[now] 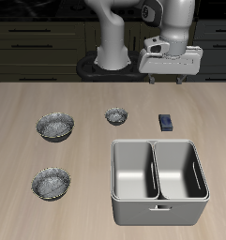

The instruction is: Place the cream cheese in the smallest bowl

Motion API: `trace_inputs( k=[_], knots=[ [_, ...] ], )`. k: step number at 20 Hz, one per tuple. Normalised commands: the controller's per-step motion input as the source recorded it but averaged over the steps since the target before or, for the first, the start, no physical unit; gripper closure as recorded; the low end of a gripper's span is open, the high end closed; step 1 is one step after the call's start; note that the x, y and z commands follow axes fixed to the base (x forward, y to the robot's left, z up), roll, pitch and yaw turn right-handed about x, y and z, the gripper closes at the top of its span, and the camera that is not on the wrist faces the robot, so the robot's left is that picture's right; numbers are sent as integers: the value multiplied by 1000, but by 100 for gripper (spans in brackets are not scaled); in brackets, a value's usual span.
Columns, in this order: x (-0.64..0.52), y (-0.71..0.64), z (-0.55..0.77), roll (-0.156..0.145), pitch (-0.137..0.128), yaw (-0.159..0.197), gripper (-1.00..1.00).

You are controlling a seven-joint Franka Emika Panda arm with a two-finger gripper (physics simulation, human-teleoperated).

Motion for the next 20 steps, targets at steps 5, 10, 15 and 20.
trace_inputs(
  k=[5,10,15,20],
  knots=[
    [4,204,-132,25,-12,16,-100],
    [26,-7,-60,-17,-52,-14,-100],
    [160,-52,-279,4,25,-19,-100],
    [17,147,-229,15,10,10,-100]
  ],
)
